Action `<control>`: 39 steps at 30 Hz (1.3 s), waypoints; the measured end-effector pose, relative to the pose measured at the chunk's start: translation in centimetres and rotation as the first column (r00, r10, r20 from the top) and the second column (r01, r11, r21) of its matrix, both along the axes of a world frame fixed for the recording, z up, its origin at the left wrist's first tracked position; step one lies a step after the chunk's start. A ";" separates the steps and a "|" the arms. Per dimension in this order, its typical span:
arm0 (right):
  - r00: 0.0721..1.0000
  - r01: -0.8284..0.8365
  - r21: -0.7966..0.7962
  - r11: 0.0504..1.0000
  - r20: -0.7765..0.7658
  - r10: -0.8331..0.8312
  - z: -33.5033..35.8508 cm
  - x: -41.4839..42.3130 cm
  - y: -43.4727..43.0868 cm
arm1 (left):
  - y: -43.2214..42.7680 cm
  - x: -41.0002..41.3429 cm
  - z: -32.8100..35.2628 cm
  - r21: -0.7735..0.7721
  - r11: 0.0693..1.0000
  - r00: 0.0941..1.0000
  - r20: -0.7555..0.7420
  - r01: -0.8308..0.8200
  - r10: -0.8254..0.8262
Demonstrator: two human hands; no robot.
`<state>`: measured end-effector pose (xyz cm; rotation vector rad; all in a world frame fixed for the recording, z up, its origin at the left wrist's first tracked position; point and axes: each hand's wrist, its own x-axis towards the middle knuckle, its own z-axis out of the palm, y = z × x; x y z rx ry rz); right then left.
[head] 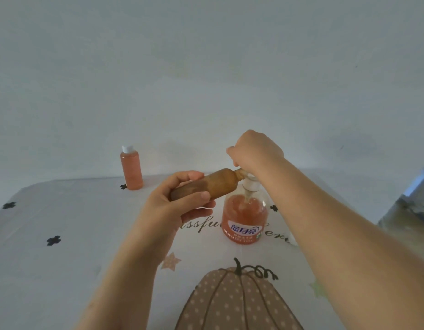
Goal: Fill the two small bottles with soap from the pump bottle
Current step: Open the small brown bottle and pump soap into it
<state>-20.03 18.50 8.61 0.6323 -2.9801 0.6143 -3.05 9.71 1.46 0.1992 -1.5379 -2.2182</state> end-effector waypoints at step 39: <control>0.994 -0.009 0.064 0.998 -0.112 0.016 1.6 0.4 0.3 | 0.3 0.1 -0.2 0.021 0.999 0.998 -0.055 0.027 -0.026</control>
